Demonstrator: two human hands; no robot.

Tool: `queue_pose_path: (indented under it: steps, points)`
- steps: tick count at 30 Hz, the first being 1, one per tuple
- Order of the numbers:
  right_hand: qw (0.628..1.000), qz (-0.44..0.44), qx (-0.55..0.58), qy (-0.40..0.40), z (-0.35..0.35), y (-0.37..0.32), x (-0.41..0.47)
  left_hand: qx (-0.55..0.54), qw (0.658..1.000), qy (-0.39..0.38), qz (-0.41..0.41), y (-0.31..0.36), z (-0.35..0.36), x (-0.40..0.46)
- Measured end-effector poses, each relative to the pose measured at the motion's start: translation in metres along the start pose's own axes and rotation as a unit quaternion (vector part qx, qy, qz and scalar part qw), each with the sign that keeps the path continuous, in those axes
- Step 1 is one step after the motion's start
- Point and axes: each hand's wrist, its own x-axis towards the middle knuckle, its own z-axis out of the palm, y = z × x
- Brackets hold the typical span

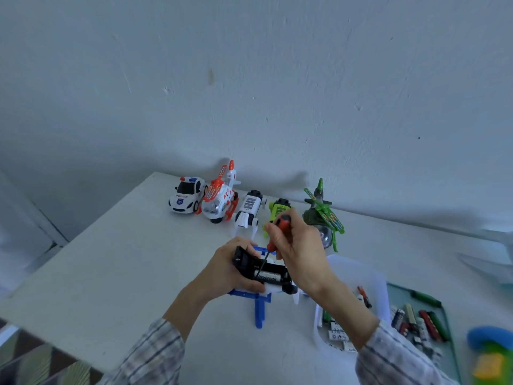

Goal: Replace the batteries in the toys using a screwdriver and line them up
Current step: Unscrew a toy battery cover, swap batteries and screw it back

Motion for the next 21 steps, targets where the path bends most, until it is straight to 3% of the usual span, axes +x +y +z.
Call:
queue_pose_path:
  steps: [12, 21]
  points:
    - [0.998, -0.05, -0.04, -0.028, 0.014, -0.005, 0.008, 0.029, 0.999, -0.032, -0.001, -0.002, -0.002, 0.007]
    - [0.965, -0.094, -0.124, -0.21, 0.027, -0.033, 0.032, -0.004, 0.997, -0.066, -0.04, -0.002, -0.009, 0.01]
